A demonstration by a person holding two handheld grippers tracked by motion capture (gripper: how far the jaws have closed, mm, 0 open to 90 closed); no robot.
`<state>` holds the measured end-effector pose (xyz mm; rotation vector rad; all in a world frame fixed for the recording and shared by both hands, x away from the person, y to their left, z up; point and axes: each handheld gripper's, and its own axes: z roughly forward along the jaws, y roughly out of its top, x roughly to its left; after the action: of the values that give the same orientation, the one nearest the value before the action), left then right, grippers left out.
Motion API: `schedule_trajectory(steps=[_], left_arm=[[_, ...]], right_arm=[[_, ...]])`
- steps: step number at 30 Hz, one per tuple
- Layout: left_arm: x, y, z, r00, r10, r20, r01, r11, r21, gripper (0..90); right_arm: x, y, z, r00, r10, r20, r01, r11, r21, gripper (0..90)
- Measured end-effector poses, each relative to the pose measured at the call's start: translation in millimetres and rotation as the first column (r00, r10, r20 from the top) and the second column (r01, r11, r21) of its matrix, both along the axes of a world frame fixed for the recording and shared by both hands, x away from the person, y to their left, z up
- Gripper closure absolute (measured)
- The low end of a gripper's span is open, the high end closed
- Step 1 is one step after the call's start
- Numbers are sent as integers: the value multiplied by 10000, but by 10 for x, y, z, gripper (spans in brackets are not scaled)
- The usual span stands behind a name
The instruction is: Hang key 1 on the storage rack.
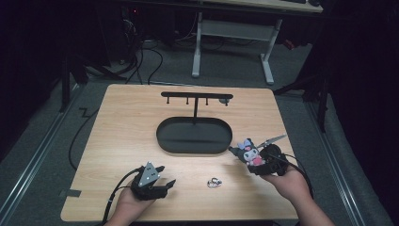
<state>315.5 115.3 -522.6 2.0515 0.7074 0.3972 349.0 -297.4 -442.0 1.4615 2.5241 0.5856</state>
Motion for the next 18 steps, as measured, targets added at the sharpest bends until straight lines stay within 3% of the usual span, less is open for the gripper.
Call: schedule_trajectory(steps=[12, 18], left_arm=[[14, 44, 32, 9999, 85, -116, -87, 9998, -202, 346], [35, 118, 72, 9999, 36, -167, -46, 9979, -639, 340]], right_arm=[[80, 85, 110, 10000, 84, -27, -83, 9999, 136, 477], [127, 146, 200, 9998, 173, 2, -173, 9996, 225, 477]])
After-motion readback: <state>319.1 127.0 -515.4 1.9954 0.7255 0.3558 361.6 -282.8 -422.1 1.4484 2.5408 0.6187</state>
